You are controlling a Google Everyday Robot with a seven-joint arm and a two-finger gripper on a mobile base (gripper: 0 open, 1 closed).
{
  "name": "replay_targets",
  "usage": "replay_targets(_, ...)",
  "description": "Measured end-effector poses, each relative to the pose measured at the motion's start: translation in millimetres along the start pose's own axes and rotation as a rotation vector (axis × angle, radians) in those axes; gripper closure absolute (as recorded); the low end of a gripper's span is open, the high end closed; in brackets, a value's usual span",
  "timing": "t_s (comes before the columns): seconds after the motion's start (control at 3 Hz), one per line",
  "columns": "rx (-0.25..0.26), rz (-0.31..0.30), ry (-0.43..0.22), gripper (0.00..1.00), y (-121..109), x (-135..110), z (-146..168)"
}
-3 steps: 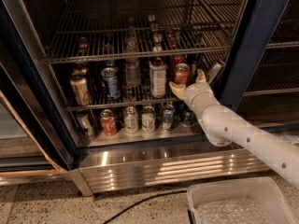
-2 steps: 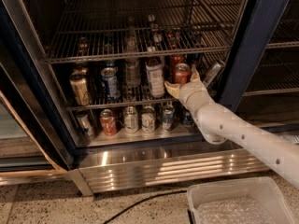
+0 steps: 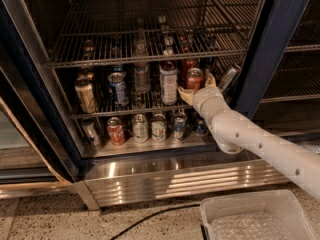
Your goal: Pick coke can from middle shelf of fridge
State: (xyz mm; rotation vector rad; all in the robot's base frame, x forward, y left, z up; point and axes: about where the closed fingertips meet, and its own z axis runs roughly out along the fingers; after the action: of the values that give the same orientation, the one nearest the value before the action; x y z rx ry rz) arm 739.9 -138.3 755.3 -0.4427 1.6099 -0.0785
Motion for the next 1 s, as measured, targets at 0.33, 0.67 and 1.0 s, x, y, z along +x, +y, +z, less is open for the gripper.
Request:
replay_targets(0.33,0.023,-0.003,0.010,0.28,-11.7,4.5,-0.3)
replay_targets(0.67,0.026,-0.003,0.012,0.27,-13.1,5.0,3.2)
replay_targets(1.0,0.023,-0.002,0.010,0.45,-12.5,4.1,4.7)
